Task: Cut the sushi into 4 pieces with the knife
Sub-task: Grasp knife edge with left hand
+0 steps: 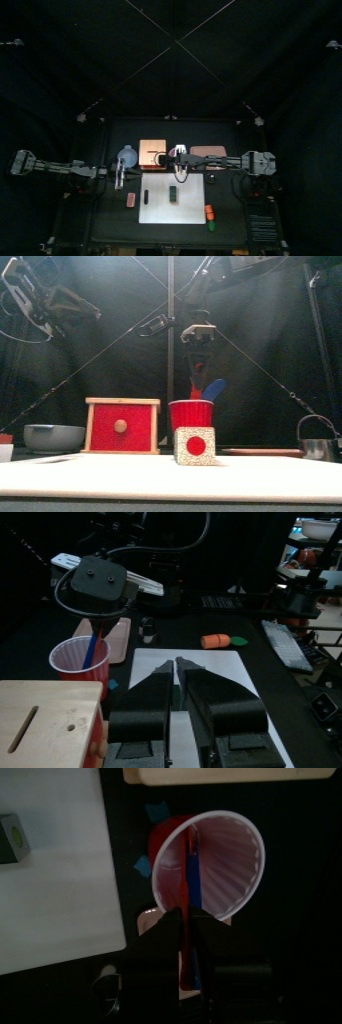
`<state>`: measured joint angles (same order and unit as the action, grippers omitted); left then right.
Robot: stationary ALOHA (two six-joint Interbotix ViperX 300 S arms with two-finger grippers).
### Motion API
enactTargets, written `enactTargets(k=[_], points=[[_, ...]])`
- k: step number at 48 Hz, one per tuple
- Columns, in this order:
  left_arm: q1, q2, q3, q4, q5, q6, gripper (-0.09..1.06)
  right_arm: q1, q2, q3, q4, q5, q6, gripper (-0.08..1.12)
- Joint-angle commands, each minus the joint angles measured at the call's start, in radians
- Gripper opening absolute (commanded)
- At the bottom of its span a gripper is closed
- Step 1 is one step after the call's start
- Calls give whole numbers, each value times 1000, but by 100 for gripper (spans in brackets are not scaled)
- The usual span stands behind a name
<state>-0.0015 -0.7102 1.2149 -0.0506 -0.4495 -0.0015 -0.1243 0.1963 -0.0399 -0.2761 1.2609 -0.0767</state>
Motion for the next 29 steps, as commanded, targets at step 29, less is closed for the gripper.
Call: enactTargets(k=[29], points=[[3, 3, 0, -63, -153, 6, 87, 161, -472, 204, -15, -399, 161, 18]])
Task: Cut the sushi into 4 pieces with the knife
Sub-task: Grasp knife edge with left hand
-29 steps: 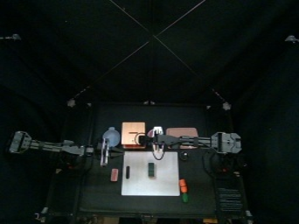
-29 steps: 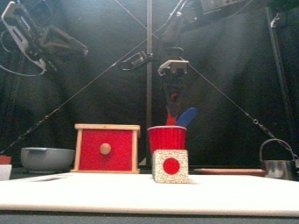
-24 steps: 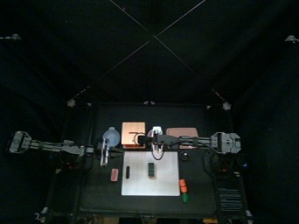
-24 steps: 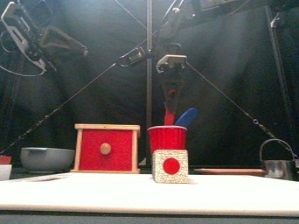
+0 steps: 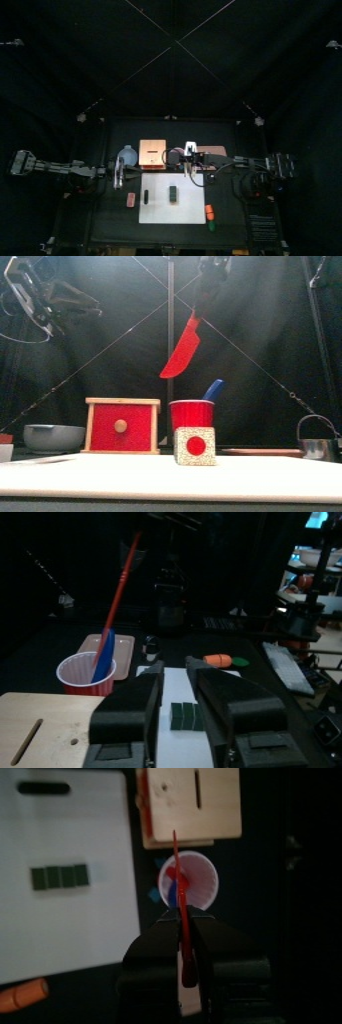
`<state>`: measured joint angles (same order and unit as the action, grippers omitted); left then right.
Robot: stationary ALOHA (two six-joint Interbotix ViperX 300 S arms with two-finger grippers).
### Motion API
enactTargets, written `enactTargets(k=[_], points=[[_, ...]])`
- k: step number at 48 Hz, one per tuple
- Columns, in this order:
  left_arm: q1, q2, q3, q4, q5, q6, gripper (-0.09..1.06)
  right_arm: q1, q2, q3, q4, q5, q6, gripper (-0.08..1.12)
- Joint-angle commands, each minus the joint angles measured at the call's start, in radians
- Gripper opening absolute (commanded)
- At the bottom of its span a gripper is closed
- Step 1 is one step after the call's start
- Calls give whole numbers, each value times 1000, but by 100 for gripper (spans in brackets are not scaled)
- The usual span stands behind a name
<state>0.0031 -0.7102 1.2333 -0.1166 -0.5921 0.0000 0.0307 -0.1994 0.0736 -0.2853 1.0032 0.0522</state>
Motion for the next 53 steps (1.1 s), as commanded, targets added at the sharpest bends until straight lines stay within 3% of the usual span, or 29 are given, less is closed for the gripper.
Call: enactTargets(k=[1, 11, 15, 21, 29, 53], points=[[-3, 5, -18, 6, -11, 5, 87, 6, -86, 114, -8, -172, 40, 18], [-5, 29, -34, 52, -11, 6, 87, -5, -183, 391, -41, -588, 146, 18], [-9, 75, -55, 72, -11, 5, 88, -26, -206, 477, -41, -735, 166, 17], [-3, 167, -104, 77, -11, 9, 88, -41, -213, 561, -28, -927, 167, 17], [0, 235, -150, 98, -11, 9, 87, -66, -213, 603, -11, -999, 166, 17], [20, 288, -156, 95, -29, 9, 81, -66, -215, 623, -9, -1049, 164, 17]])
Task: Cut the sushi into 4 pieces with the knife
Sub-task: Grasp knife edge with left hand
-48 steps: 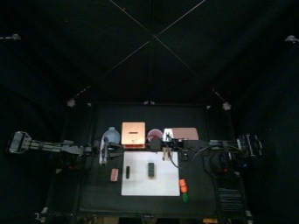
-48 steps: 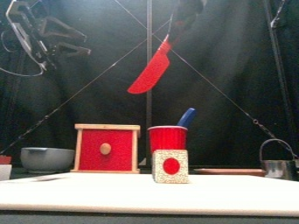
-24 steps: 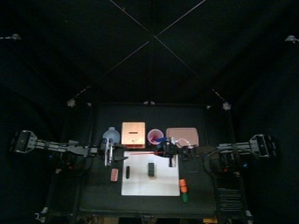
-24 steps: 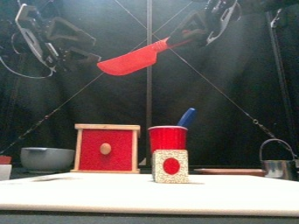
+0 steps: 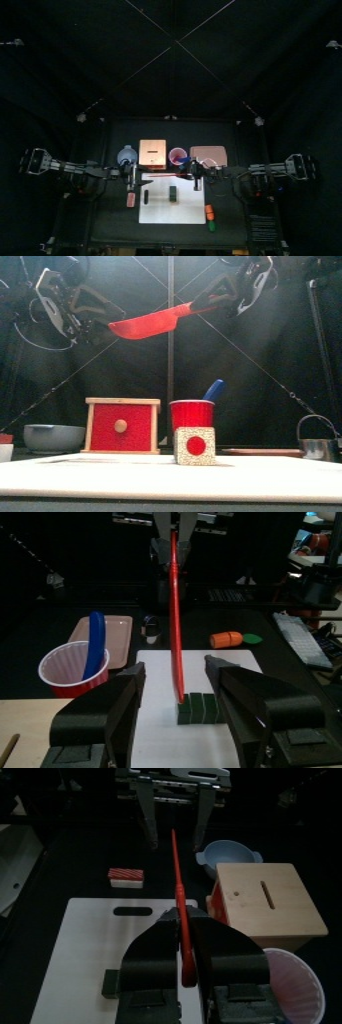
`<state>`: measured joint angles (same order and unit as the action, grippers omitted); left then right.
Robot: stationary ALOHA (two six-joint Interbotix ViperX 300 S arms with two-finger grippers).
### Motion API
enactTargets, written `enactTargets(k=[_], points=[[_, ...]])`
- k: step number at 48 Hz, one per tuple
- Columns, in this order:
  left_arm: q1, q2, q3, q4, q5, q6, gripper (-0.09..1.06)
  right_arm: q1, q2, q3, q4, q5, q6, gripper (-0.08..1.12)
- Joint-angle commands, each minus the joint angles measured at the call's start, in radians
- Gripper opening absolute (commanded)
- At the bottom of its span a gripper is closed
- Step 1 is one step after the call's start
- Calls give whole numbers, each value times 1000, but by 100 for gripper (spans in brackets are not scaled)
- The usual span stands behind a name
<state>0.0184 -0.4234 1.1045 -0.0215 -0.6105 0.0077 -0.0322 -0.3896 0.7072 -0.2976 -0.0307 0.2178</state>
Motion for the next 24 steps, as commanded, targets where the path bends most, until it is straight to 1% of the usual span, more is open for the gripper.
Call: enactTargets(k=[1, 8, 14, 22, 24], points=[[6, 3, -28, 0, -11, 0, 79, -3, -25, -11, 3, -20, -2, 17], [9, 3, -28, 0, -14, 0, 65, -3, -25, -9, 3, -25, 0, 17], [17, 3, -28, 0, -14, 2, 48, -3, -26, -6, 3, -29, 0, 17], [18, 14, -25, 3, -15, 2, 20, -2, -25, 40, 55, -28, 2, 17], [18, 20, -26, 5, -15, 2, 14, 0, -20, 54, 75, -28, 2, 17]])
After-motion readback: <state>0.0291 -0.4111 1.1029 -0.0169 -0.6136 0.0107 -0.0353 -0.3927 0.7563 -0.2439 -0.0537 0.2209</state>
